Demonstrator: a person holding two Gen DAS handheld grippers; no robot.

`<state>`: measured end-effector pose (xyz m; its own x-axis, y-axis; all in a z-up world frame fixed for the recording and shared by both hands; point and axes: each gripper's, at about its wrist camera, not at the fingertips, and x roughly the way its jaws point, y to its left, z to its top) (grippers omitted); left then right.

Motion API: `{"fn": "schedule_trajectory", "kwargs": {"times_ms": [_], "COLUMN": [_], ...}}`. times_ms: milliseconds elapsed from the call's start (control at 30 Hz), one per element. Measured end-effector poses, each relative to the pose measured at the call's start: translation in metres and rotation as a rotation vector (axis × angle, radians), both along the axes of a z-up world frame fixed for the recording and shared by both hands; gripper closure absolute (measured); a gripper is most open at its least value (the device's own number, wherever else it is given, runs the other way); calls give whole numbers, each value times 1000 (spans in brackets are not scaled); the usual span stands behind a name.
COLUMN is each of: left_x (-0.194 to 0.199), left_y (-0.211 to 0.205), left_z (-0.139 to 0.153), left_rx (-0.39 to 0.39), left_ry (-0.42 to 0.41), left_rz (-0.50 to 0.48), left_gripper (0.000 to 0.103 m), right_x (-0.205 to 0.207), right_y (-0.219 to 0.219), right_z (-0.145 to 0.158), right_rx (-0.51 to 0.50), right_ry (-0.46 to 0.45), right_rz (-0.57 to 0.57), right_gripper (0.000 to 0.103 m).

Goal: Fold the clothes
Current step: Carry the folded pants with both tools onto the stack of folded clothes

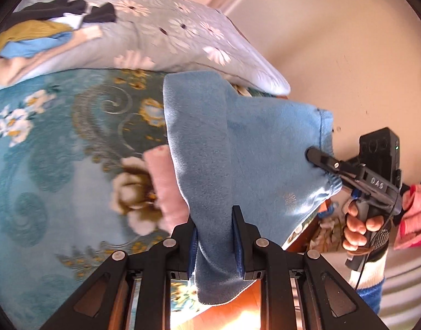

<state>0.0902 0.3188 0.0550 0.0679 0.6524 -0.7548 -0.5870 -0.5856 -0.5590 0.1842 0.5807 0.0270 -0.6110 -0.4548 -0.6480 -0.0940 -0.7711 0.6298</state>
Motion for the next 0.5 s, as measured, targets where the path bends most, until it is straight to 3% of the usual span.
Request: {"fn": "schedule_trajectory", "kwargs": {"times_ms": [167, 367, 500], "left_x": [9, 20, 26], "left_y": [45, 69, 67], "left_z": [-18, -51, -56], "left_rx": [-70, -211, -234], "left_ry": [31, 72, 145], "left_rz": [-55, -127, -163], "left_gripper": [78, 75, 60], "right_x": [8, 2, -1], "right_y": [39, 66, 77], "right_z": [-10, -61, -90], "right_rx": [6, -29, -61], "right_ry": [-23, -91, -137], "right_rz": [-10, -13, -46], "right_gripper": [73, 73, 73]}}
